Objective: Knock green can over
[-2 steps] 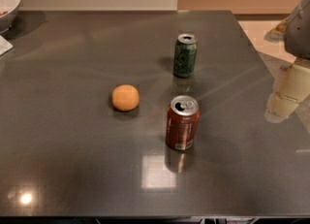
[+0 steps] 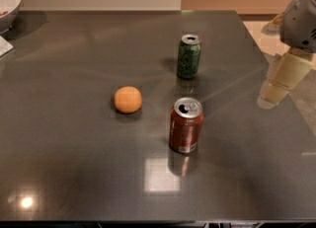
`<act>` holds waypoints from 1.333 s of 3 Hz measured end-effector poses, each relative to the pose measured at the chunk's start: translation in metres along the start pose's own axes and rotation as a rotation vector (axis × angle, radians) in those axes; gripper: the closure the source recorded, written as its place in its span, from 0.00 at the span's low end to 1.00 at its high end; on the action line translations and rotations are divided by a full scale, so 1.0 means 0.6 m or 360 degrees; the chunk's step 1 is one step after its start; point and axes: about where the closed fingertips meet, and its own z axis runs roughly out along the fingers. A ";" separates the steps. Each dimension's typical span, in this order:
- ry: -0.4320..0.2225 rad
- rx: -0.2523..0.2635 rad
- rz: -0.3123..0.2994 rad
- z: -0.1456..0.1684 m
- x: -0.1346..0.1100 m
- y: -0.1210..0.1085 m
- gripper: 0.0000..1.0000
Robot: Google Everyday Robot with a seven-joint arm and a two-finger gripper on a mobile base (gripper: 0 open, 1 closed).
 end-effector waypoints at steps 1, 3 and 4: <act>-0.0145 -0.0001 0.0029 0.042 -0.034 -0.067 0.00; -0.0399 -0.0058 0.0115 0.158 -0.111 -0.182 0.00; -0.0493 -0.0101 0.0180 0.213 -0.146 -0.220 0.00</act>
Offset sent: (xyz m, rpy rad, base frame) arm 0.1677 0.0453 -0.0424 0.2972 -0.0337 0.0165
